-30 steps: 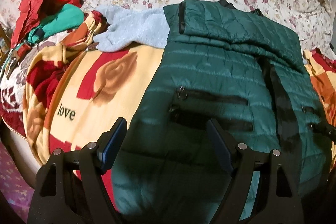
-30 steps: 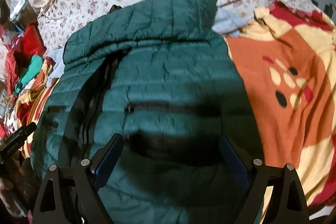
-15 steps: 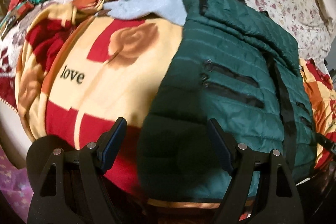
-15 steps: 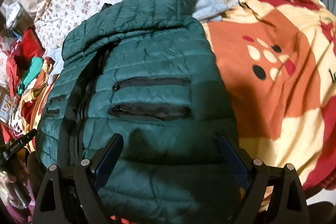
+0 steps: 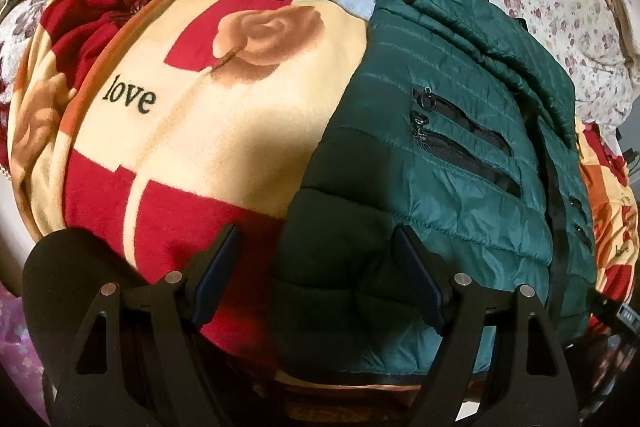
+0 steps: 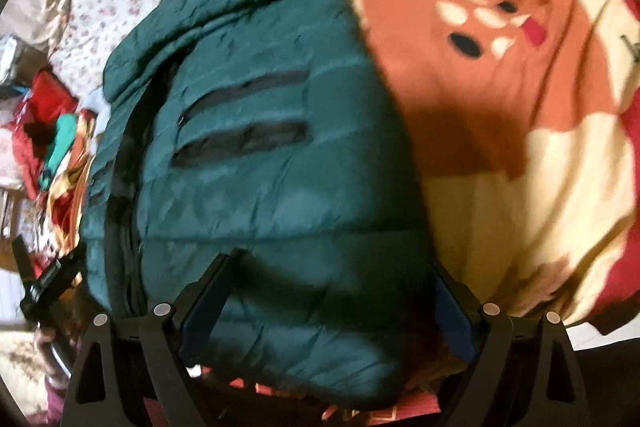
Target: Fold large clothes
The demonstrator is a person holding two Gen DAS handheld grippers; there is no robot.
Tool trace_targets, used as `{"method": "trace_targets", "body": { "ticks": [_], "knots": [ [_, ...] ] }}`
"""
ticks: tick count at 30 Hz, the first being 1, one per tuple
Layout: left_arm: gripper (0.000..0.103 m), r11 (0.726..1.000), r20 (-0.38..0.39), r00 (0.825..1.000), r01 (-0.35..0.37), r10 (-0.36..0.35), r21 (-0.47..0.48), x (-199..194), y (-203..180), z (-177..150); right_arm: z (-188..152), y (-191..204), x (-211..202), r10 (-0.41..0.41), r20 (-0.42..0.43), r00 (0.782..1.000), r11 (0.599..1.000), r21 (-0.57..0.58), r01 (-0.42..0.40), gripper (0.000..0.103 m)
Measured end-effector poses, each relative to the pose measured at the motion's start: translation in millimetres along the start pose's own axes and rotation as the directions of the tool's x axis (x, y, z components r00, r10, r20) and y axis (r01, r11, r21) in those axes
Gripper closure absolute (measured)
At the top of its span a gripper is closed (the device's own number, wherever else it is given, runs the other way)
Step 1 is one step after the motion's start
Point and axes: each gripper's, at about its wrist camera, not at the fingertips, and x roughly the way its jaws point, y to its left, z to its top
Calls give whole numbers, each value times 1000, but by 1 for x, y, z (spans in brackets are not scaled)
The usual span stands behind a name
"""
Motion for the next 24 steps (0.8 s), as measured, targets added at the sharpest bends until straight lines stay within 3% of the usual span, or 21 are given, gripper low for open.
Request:
{"method": "trace_targets", "body": {
  "ticks": [9, 13, 15, 19, 21, 24],
  "knots": [
    [23, 999, -5, 1000, 29, -29, -32, -3, 7, 2, -4, 2, 10, 6, -55, 998, 1000, -30, -7, 12],
    [23, 999, -29, 999, 42, -42, -5, -3, 3, -3, -7, 6, 7, 123, -83, 989, 991, -34, -126, 12],
    [23, 998, -42, 998, 50, -49, 22, -3, -2, -6, -10, 20, 0, 156, -84, 984, 981, -102, -164, 12],
    [23, 997, -48, 998, 44, -41, 66, 0, -12, -11, -13, 34, 0, 137, -106, 985, 964, -214, -158, 12],
    [23, 997, -47, 998, 37, -34, 64, 2, -12, -11, -13, 28, 10, 117, -120, 986, 972, -189, -139, 17],
    [24, 997, -45, 998, 37, -34, 63, 1, -12, -10, -12, 22, 11, 118, -90, 989, 977, -167, -132, 40]
  ]
}}
